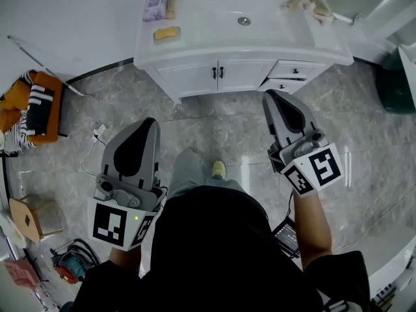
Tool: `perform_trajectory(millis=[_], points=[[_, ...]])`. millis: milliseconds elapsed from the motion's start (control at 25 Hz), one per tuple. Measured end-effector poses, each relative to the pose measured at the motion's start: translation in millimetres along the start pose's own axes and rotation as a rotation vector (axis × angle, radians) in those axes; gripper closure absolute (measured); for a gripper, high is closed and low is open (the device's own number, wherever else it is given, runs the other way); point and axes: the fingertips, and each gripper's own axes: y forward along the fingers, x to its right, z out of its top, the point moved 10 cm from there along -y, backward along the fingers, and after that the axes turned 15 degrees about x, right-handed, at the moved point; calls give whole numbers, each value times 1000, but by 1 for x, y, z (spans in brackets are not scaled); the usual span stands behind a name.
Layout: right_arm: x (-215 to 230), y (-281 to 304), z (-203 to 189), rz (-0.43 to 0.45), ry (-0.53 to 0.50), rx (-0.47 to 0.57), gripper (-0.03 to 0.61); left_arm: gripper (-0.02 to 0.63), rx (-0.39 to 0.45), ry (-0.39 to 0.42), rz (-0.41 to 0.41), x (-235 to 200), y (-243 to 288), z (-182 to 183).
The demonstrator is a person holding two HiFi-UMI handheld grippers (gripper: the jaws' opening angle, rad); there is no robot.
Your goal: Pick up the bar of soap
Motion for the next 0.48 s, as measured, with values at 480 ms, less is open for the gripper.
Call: perform_trajectory(millis=[480], points=[[1,23,-6,-7,-18,-8,572,607,14,-14,-22,-20,13,-8]])
